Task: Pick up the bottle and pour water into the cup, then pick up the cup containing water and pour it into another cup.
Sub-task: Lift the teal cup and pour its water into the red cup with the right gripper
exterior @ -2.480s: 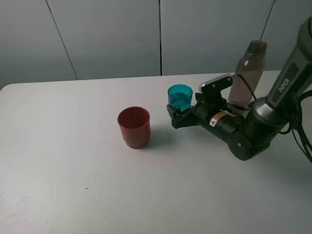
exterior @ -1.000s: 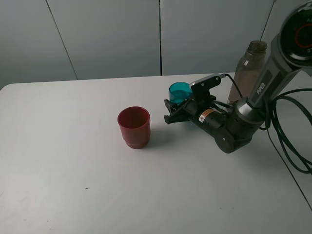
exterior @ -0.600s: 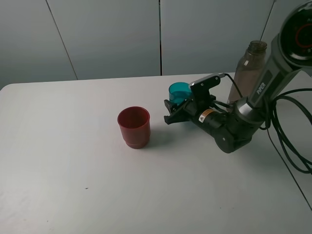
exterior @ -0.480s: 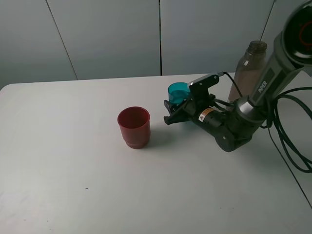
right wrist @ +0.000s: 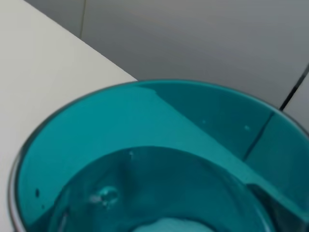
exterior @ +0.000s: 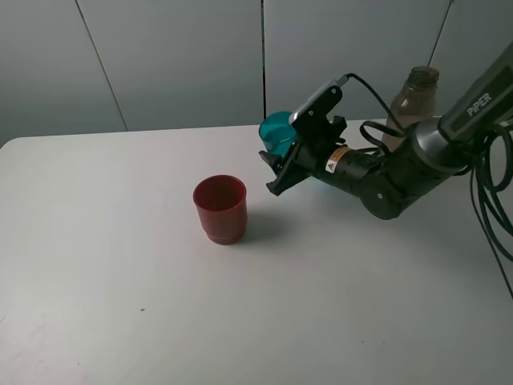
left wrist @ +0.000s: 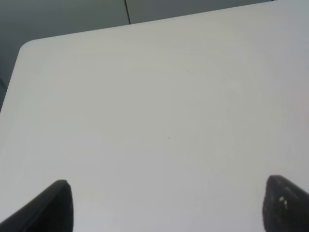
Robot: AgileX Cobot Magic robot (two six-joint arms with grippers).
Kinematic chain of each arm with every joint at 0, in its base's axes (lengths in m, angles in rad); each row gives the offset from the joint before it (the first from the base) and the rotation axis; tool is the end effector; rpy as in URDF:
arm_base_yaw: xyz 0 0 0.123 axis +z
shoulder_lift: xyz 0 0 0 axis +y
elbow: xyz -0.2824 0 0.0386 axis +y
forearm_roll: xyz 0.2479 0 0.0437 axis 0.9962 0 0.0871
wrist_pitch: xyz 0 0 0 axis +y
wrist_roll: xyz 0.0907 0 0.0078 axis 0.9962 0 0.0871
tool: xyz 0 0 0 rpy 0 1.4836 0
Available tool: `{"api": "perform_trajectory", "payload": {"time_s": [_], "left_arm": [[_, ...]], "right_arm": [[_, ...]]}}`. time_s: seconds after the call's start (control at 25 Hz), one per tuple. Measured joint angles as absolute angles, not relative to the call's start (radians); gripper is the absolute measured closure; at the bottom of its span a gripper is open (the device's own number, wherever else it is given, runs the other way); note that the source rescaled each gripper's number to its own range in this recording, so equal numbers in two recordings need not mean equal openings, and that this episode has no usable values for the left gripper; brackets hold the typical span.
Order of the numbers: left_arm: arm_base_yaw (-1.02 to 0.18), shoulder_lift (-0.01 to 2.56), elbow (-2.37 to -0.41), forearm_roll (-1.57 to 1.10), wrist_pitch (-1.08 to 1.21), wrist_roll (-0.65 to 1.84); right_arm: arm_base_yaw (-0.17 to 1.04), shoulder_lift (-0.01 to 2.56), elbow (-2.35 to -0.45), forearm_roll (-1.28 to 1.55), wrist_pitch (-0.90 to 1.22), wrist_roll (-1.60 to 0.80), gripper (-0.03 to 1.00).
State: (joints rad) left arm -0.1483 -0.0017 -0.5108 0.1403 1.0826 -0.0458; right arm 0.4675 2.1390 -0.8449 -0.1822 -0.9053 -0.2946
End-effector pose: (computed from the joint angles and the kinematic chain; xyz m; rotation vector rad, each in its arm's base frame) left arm -0.0060 0.0123 0.2790 0.0955 2.0437 0.0471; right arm 0.3334 0.1828 0.0861 -0.8851 1.6597 0.1754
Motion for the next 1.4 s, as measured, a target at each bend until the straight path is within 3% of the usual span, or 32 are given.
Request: {"api": "perform_trajectory", "payload": {"time_s": [0.48, 1.4], "left_arm": [[-0.148, -0.002, -0.511, 0.14, 1.083, -0.041], [-0.148, -0.002, -0.511, 0.14, 1.083, -0.041]], "right_arm": [[0.475, 1.987, -0.844, -0.28, -0.691, -0.353, 0.94], [0.596, 1.967, -0.844, -0.265, -0.615, -0.672, 0.94]]}}
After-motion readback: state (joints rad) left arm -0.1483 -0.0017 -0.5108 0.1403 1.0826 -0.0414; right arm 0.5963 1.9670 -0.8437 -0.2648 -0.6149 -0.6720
